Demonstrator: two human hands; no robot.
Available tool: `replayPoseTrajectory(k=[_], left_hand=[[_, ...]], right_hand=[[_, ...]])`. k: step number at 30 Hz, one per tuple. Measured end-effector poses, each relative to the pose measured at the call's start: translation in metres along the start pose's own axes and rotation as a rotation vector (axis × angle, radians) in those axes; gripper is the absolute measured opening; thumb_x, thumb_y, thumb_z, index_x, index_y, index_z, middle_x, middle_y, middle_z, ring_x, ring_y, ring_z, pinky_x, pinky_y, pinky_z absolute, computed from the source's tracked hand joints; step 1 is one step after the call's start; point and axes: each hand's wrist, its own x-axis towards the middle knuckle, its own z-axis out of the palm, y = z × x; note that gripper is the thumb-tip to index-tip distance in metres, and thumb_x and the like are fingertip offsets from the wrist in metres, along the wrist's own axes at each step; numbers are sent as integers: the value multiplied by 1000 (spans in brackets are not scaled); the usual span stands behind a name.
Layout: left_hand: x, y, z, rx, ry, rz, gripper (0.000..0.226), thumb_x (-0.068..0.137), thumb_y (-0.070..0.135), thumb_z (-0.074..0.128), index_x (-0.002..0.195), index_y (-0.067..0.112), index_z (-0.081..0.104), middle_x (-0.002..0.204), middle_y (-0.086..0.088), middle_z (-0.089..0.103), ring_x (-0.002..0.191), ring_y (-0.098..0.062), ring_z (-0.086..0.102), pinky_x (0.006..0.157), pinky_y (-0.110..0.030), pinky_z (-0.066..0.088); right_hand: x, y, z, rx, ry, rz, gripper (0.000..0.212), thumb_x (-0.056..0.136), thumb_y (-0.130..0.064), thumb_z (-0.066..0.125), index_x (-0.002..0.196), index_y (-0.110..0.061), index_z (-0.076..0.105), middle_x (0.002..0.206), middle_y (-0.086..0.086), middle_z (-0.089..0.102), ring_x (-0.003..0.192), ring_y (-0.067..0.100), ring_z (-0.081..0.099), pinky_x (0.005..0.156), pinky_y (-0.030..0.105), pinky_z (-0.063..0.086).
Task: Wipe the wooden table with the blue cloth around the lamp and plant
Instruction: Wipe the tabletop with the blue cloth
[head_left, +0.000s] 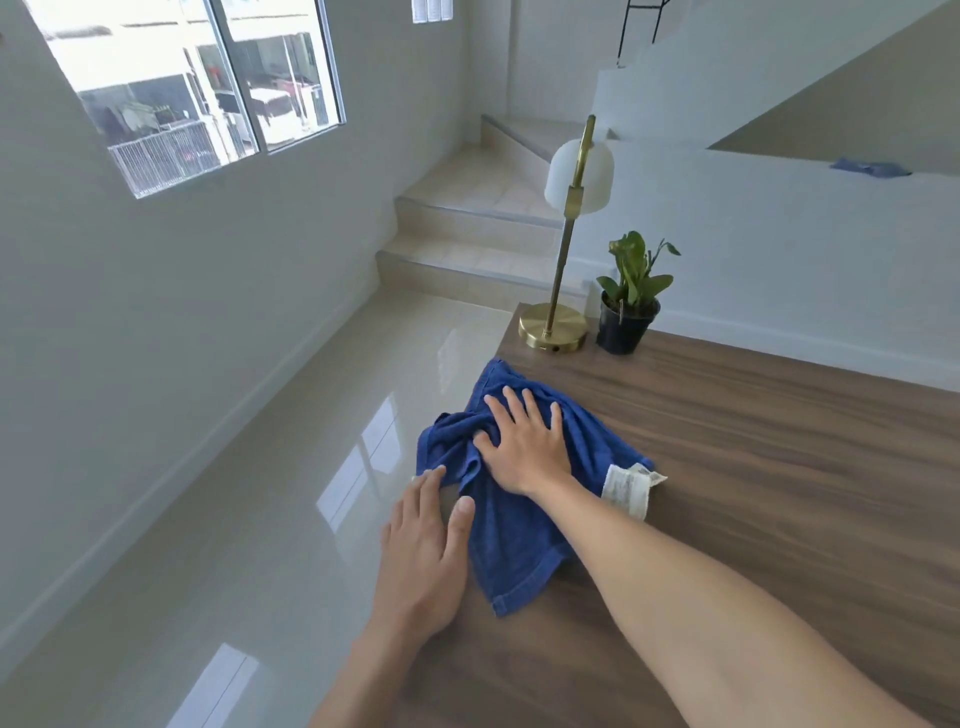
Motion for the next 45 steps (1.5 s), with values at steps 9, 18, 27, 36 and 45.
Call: replayPoseTrajectory(k=[9,18,27,36,45], left_hand=[[67,13,33,220,10,92,79,86,67,11,148,23,31,155,7,30,144,-11,19,117,-32,16],[94,55,84,328,-129,380,64,96,60,18,148,25,32,158,7,25,149,-9,6,121,-35,9],[95,58,112,590,-185,425,68,93,63,26,150,27,32,160,3,22,150,-18,7,119,-51,4],[95,63,114,637,-217,395,68,94,64,22,152,29,26,161,6,17,150,-16,1,120,-51,4],[95,66,112,628,-222,380,68,94,66,18,153,33,20,162,9,11,150,-12,-5,120,-49,3]], right_hand=[[65,14,-2,105,39,-32,56,101,-43,25,154,-26,21,164,-3,11,150,15,3,121,43,-3],[17,155,-28,88,78,74,50,103,-33,28,152,-26,26,162,-7,16,150,12,8,122,34,2],[17,318,-75,-3,0,649,60,99,-56,21,154,-37,9,164,-3,-1,150,33,-7,116,62,-4],[44,295,-70,126,172,45,25,90,-32,53,113,-23,56,129,-3,55,128,29,43,103,43,34],[101,301,-65,5,96,170,51,99,-36,32,150,-29,31,160,-7,25,148,22,18,119,48,11]])
